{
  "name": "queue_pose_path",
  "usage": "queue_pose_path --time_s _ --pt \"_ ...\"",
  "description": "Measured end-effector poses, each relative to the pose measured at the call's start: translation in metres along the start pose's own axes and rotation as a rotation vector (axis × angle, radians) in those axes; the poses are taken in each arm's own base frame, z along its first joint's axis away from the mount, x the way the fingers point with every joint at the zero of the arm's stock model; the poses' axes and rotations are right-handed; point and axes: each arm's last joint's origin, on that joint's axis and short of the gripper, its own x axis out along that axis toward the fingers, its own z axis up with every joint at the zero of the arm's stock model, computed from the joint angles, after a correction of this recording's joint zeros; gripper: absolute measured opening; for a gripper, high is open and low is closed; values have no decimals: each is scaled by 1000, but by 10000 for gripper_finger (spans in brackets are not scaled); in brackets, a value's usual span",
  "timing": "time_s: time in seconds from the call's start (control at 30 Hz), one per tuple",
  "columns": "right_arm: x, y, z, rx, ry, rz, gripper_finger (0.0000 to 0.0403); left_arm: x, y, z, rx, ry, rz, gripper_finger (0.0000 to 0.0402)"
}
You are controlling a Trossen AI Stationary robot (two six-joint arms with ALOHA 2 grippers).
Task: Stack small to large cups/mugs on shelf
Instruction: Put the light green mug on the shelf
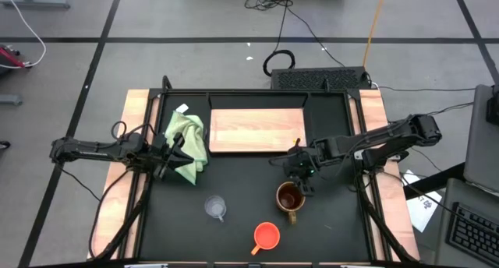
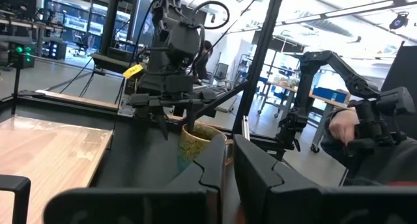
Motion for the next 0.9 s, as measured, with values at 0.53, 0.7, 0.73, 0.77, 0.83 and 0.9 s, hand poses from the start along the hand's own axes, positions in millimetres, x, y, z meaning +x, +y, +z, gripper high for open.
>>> queue_pose_path --time_s 0.53,0.7,0.73,0.77,0.83,0.9 --pt "6 -3 -5 -22 -29 -2 52 0 0 0 -2 1 0 33" --pt "6 -6 -5 -13 -28 -10 24 0 0 0 -2 1 0 33" --pt "6 -6 -5 -14 -32 -10 24 0 0 0 -2 1 0 33" --pt "6 -6 -4 -15 -37 -9 24 0 0 0 -2 1 0 33" --pt "6 -6 -3 -17 -47 -12 24 0 0 0 -3 1 0 33" --pt "5 -6 -1 -20 -59 -32 24 0 0 0 -3 1 0 33"
